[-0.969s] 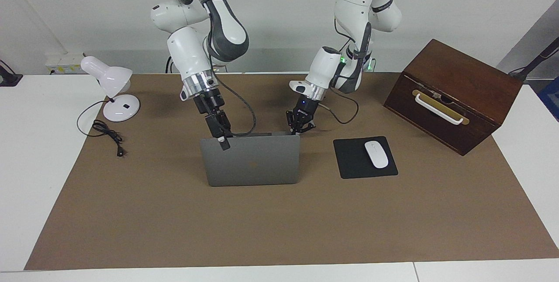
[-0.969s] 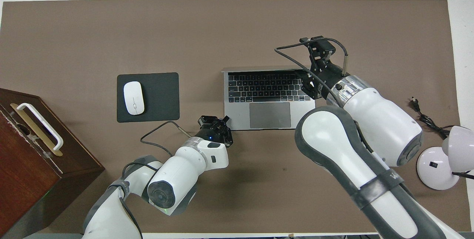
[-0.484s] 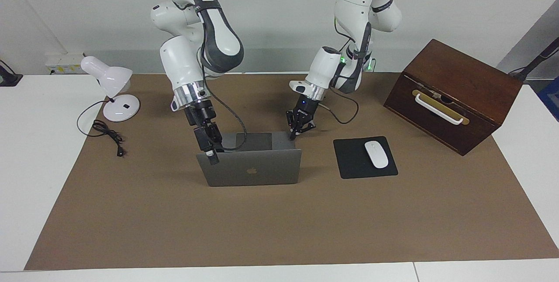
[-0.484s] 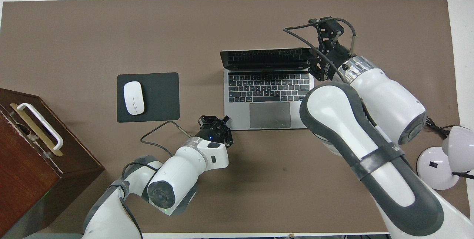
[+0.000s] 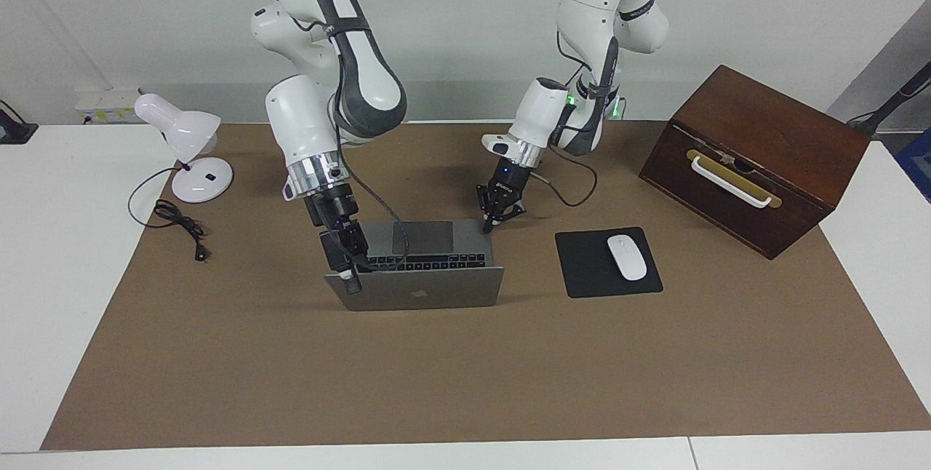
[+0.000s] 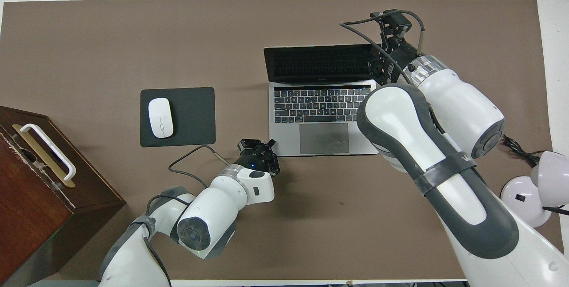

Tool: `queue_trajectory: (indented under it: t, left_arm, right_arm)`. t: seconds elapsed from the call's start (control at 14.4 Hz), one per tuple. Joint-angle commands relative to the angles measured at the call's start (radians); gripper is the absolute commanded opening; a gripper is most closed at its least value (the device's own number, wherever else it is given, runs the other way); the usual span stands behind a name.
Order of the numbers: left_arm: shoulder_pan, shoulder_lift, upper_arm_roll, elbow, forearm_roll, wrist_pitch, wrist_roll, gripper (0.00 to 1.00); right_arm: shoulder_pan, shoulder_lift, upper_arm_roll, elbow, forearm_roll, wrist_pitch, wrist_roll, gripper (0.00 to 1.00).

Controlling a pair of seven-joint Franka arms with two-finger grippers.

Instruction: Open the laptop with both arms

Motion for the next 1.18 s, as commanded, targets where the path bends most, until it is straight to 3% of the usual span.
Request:
queue_trajectory:
  t: [0.0,0.62,0.9,1.11]
  left_arm:
    - [-0.025,0.042,0.015,0.022,-0.001,0.019,0.010,0.00]
    - [-0.007,0.030,0.017,0.028,-0.002,0.019,0.005,0.00]
    - [0.021,-0.013,0.017,0.025,-0.005,0.016,-0.005,0.00]
    - [0.053,-0.040,0.015,0.017,-0.006,-0.002,-0.007,0.00]
  right_arm:
    - [0.010,0.004,0.001,0.030,0.034,-0.007,-0.024,1.00]
    - [0.033,-0.185,0.036,0.044,0.014,-0.023,0.069,1.00]
    - [0.027,-0.207,0.031,0.175,-0.015,-0.016,-0.046,1.00]
    - [0.015,-0.196,0.016,0.263,-0.107,-0.019,-0.192,1.00]
